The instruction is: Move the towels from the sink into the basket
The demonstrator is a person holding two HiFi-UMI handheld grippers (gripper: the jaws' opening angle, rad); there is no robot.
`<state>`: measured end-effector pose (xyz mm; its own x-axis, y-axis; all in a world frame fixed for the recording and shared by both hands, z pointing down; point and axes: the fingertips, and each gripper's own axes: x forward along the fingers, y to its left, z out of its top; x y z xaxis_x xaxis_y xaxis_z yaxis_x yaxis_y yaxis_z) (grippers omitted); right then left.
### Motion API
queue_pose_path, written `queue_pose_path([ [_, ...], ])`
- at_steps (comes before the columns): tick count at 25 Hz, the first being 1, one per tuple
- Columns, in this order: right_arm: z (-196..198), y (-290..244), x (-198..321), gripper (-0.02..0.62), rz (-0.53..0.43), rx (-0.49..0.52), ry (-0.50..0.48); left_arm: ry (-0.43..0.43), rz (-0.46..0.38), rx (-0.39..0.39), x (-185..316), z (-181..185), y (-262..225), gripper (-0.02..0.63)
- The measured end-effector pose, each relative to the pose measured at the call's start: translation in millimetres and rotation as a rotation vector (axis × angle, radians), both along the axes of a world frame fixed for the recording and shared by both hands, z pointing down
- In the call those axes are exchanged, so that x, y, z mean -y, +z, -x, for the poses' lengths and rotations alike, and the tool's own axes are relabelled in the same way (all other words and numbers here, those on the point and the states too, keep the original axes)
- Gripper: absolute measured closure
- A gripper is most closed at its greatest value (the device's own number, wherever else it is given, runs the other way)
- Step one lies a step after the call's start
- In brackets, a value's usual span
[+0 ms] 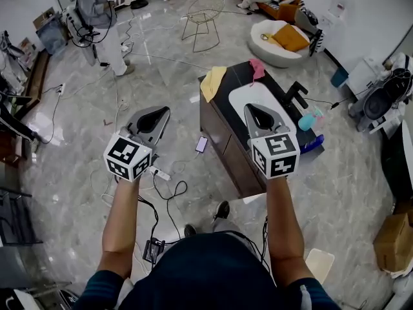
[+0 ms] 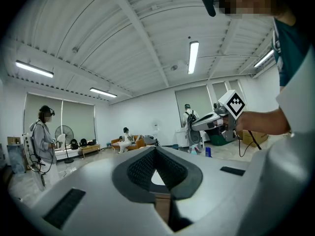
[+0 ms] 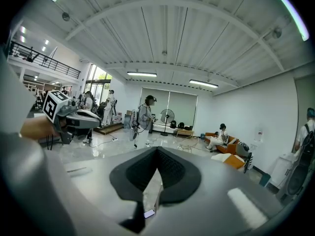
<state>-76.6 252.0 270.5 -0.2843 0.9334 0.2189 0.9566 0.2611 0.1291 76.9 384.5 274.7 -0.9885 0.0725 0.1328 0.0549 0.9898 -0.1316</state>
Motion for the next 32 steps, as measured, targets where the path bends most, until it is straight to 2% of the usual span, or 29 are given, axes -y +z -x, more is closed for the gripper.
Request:
queue_pose_path([
  [10, 79.6, 15.3, -39.7, 0.586, 0.001, -0.03, -0.086, -0.072, -0.002, -0.034, -20.2, 70.9, 11.5, 0.6],
  [19, 134.4, 19.0, -52.3, 0.586, 0.018, -0.055, -0.154, -0.134, 0.018, -0.062, -21.4, 118.9, 9.0, 0.6],
  [24, 158.4, 26.5, -47.6, 0.586, 0.022, -0.064, -0.159, -0.132, 0.017, -0.077, -15.8, 145.9, 17.7, 0.6],
  [32, 185.9, 41.4, -44.8, 0.586, 0.0, -0.075, -0.123, -0.081, 0.004, -0.081, -22.7, 188.3, 28.4, 0.6],
])
